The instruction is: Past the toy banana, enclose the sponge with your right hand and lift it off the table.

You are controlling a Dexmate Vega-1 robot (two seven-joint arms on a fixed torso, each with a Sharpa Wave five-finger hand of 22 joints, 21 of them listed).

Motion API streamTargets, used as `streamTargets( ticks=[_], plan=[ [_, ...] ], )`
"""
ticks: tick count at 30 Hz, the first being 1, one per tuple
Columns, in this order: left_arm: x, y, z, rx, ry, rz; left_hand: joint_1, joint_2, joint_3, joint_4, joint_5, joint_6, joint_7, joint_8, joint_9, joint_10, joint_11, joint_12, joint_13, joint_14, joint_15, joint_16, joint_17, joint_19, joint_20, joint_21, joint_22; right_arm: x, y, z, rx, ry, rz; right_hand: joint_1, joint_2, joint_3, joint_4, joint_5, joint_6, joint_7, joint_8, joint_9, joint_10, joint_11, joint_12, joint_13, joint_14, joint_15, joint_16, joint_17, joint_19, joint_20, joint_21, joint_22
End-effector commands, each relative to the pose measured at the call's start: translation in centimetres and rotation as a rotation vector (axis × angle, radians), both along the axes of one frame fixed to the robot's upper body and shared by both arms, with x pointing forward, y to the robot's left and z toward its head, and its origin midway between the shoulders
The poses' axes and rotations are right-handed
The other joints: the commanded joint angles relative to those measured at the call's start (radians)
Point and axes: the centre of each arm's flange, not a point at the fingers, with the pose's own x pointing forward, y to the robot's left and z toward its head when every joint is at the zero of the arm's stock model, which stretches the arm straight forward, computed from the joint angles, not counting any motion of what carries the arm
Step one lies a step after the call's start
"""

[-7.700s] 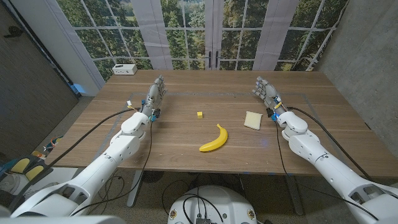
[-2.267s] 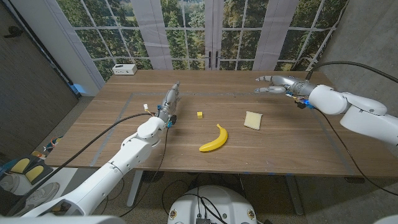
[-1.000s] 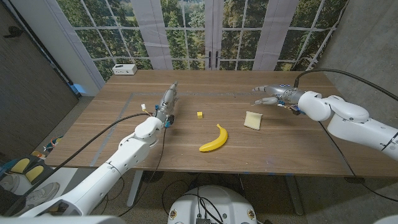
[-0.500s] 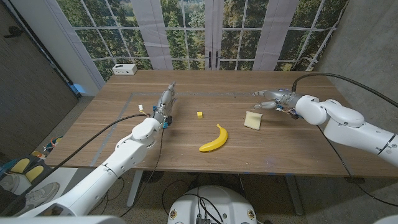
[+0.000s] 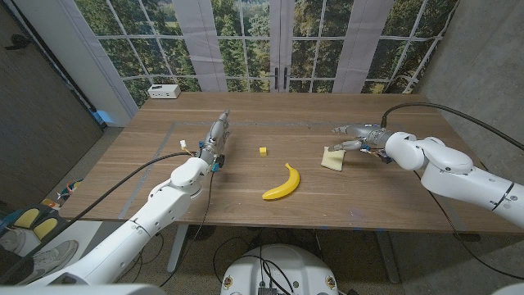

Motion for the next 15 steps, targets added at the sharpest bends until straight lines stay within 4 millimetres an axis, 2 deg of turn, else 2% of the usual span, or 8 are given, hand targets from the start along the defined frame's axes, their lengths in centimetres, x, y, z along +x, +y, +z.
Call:
streamTargets(
  ticks=[1, 15],
  plan=[
    [0.17, 0.15, 0.13, 0.012, 0.004, -0.008, -0.002, 0.021, -0.004, -0.003, 0.007, -0.043, 0.000, 0.000, 0.002, -0.024, 0.003, -0.001, 0.005, -0.069, 0.001, -0.003, 0.005, 0.004, -0.001, -0.003, 0.002, 0.15, 0.56, -1.08, -0.002, 0.022, -0.015, 0.003, -0.010, -0.001, -0.004, 0.004, -0.008, -0.002, 0.004, 0.006, -0.004, 0.003, 0.000, 0.006, 0.005, 0.005, 0.000, 0.002, 0.003, 0.005, 0.001, 0.003],
    [1.00, 0.36, 0.04, 0.012, 0.023, -0.015, -0.002, 0.022, -0.006, -0.002, 0.008, -0.044, 0.000, -0.001, 0.002, -0.023, 0.007, -0.001, 0.005, -0.072, 0.000, -0.004, 0.005, 0.005, -0.001, -0.007, 0.003, 0.82, 1.11, -1.99, -0.003, 0.068, -0.075, 0.006, -0.011, -0.005, -0.007, 0.006, -0.007, 0.003, 0.009, 0.006, -0.013, 0.006, 0.000, 0.006, 0.001, 0.024, 0.000, 0.003, 0.005, 0.017, 0.001, 0.003]
  ],
)
